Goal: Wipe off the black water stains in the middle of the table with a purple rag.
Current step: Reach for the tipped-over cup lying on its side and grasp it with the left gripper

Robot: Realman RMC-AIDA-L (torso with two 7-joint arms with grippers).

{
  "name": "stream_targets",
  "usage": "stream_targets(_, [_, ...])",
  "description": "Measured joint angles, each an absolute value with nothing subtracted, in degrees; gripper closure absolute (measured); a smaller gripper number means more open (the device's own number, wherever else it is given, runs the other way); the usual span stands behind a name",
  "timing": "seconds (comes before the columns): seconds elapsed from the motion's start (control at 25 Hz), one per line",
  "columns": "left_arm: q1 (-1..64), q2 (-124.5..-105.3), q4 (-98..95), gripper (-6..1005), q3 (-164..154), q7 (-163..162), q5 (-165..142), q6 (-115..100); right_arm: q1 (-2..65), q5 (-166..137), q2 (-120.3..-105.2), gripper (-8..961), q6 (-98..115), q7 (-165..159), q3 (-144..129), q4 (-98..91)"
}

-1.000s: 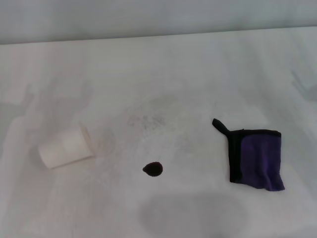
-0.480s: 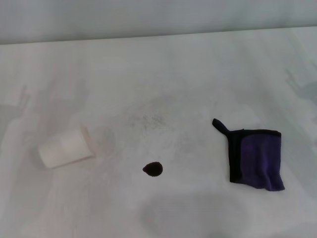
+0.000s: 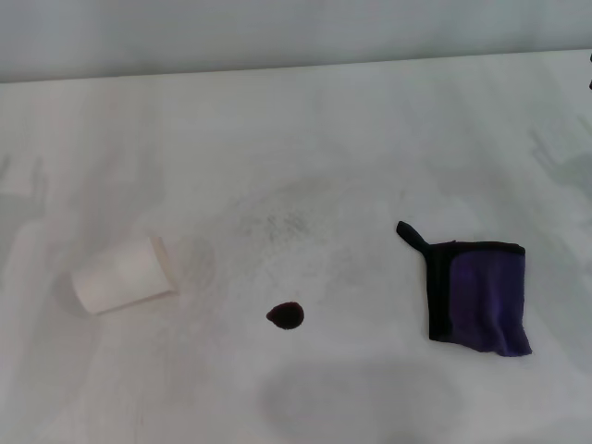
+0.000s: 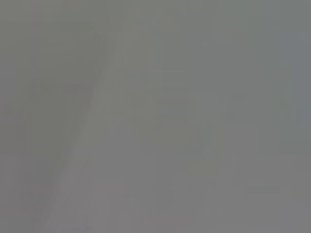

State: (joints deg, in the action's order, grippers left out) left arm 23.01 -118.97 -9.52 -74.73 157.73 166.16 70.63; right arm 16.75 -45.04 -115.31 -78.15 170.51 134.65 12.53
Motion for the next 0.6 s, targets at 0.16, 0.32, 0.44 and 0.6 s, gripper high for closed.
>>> stream_targets(0.16, [22.1, -117.88, -12.5, 515, -74.8, 153.3, 161.6, 70.3, 16.6, -45.1, -115.31, 109, -78.9, 170.5, 134.7, 12.0])
stream_targets(0.32, [19.3, -114.22, -20.4, 569, -74.3, 142.0, 151.5, 69.3, 16.5, -45.1, -115.31, 109, -79.3, 170.5, 134.6, 11.2])
stream_targets(0.44, [17.5, -111.79, -25.5, 562, -74.3, 135.4, 146.1, 67.8, 16.5, -45.1, -115.31, 109, -80.0, 170.3, 134.6, 10.7])
stream_targets(0.6, [14.9, -108.32, -32.8, 545, -72.9, 126.2, 138.6, 65.1, 16.5, -45.0, -115.31, 109, -81.1, 169.0, 134.6, 9.9])
